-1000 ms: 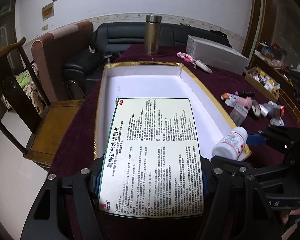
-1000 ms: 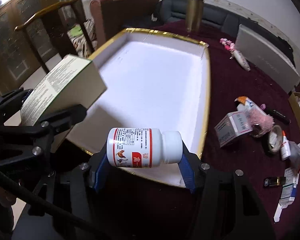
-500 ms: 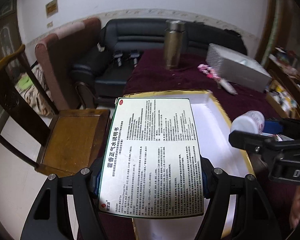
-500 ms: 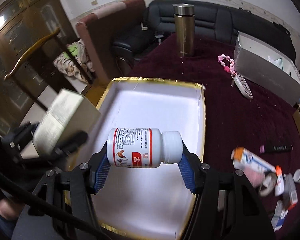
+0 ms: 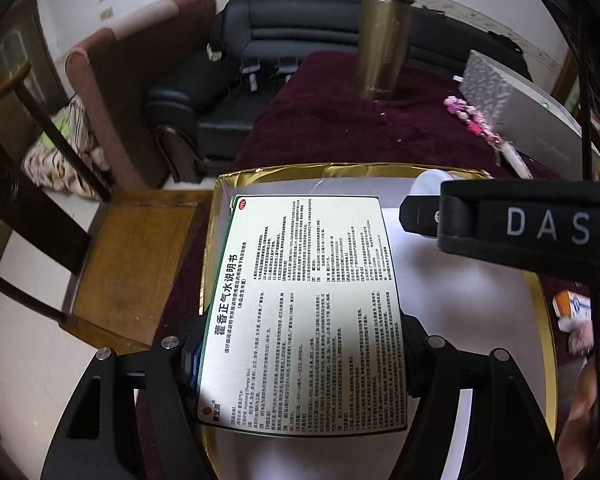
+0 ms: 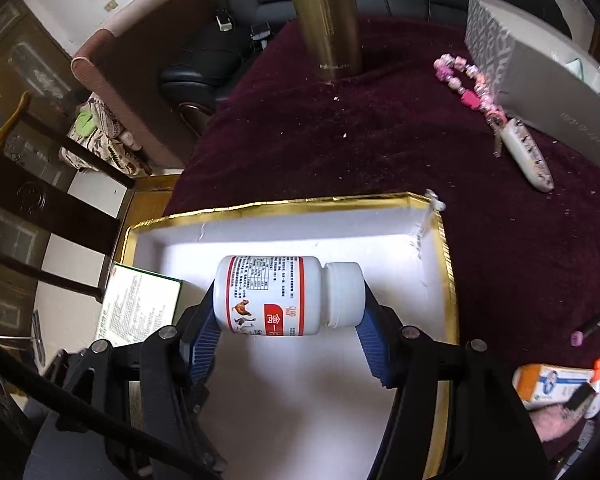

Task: Organize objects
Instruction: 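Carry the white box and pill bottle over the gold-rimmed white tray with both tools, then lower and open the right tool on the bottle while the left tool releases the box in the tray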

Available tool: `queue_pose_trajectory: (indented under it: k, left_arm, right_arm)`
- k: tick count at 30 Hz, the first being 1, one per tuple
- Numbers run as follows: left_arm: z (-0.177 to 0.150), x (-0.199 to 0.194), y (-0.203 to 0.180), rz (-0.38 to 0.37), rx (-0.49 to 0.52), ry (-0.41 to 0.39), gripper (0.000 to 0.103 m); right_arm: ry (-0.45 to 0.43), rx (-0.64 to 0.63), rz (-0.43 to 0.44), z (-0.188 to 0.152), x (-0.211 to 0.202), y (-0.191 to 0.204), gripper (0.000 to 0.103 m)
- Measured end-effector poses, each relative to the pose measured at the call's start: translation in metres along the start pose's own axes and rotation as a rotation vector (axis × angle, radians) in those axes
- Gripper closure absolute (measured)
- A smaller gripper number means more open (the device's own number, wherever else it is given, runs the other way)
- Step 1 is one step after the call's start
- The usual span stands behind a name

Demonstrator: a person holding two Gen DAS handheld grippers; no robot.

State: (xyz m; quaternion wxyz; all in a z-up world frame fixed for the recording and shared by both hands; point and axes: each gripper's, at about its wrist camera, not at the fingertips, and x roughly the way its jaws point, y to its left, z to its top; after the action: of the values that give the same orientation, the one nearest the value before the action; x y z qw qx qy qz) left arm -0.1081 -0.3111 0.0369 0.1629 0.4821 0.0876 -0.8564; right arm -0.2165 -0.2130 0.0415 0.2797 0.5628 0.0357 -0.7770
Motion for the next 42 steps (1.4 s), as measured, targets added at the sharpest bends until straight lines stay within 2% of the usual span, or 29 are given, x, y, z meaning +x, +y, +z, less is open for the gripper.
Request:
queue_pose_trajectory:
  k: [5,18,21,38,42]
  left_arm:
    - [0.005,0.004,-0.005,0.026,-0.007,-0.004,0.038]
    - [0.002,0.016,-0.008,0.021,-0.026,-0.005,0.037]
    - [0.002,0.017,-0.012,0.036,-0.007,-0.006,0.036]
    - [0.003,0.012,-0.010,0.014,-0.031,-0.014,0.035]
    - [0.006,0.005,-0.007,0.020,-0.036,-0.038,0.034]
  right_arm:
    - [0.030,0.025,0.002,0.007,0.014,0.000,0.042]
    - [0.052,0.019,-0.031,0.007,0.027,-0.001,0.042]
    - [0.050,0.013,-0.033,0.008,0.026,-0.002,0.042]
    - [0.020,0.011,-0.015,0.007,0.010,-0.004,0.040]
    - [0.008,0.022,-0.011,0.006,0.005,-0.008,0.040]
